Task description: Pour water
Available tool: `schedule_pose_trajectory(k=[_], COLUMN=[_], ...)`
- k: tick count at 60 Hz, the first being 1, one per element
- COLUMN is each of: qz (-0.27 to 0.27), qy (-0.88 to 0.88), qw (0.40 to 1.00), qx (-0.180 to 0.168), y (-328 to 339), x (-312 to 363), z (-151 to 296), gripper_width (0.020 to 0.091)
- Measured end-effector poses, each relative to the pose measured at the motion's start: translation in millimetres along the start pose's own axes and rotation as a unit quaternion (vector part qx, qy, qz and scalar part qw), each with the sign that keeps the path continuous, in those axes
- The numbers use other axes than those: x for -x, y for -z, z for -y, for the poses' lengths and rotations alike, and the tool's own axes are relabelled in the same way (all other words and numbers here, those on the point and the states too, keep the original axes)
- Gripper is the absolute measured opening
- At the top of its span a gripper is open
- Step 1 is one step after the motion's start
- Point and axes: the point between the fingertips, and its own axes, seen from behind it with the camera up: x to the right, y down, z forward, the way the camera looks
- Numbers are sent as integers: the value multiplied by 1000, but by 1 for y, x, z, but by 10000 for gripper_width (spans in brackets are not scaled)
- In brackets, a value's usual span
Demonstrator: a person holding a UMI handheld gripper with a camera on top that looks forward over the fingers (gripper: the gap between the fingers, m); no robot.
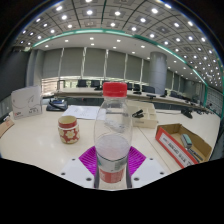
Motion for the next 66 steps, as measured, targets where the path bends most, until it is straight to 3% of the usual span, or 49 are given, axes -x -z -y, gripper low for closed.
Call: schedule_pose_trajectory(k=[17, 30, 53, 58, 66], qz=[-83, -136, -162, -170, -159], qy=[221, 522, 815, 836, 832], qw=[972, 841, 554, 521, 530], qx=[-5, -30, -51, -42, -36], y=[-29, -84, -140, -143, -145], x=[-33, -6, 50, 53, 56], z=[97, 164, 174, 178, 177], gripper_width=[364, 362, 359, 362, 363])
